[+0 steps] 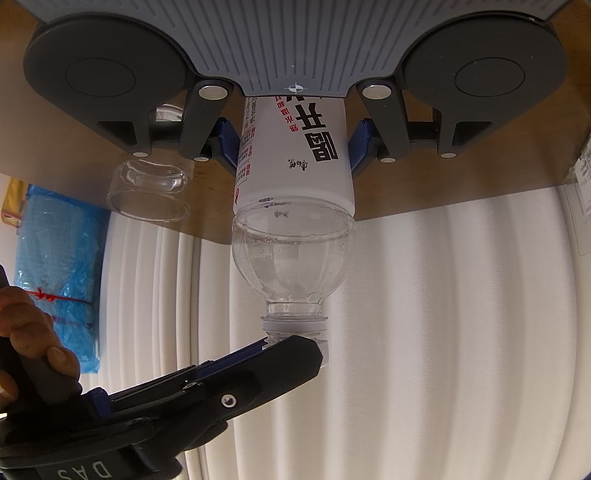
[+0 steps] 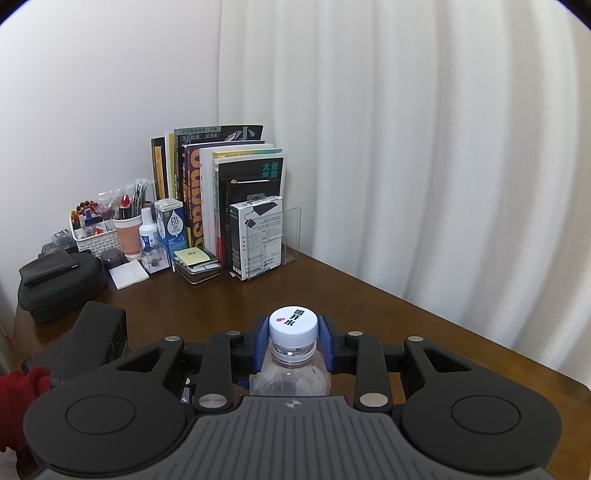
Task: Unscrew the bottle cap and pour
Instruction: 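Twist the cap onto the bottle with right tool while left tool holds bottle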
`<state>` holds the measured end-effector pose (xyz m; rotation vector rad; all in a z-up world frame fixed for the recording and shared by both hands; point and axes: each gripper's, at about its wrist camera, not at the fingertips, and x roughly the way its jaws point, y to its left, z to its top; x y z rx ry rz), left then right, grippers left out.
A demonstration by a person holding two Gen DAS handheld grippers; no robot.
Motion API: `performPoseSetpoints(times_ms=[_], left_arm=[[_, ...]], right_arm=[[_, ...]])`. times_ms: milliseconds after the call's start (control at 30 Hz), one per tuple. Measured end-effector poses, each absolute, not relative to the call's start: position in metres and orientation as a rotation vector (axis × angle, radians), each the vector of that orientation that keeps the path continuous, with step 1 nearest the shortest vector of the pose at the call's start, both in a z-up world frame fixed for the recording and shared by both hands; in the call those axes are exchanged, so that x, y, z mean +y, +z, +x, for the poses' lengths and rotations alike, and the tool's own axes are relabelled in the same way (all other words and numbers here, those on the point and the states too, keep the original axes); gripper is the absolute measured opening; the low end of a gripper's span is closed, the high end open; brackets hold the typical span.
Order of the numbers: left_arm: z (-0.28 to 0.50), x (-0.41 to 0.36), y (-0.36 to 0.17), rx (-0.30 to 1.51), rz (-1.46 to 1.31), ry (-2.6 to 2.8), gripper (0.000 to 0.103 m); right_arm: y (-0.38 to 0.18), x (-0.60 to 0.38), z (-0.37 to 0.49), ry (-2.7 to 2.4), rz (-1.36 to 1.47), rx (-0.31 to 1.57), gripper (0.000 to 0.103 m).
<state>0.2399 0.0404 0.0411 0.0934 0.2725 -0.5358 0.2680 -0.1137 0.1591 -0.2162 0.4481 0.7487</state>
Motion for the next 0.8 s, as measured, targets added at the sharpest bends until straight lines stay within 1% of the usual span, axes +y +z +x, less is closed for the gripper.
performPoseSetpoints(times_ms=[800], left_arm=[[0.2426,0.0394,0.0389,0.28,0.097,-0.535,0.059]], right_arm=[[0.1596,-0.1111,0.2626,0.732,-0.244,0.418,0.034]])
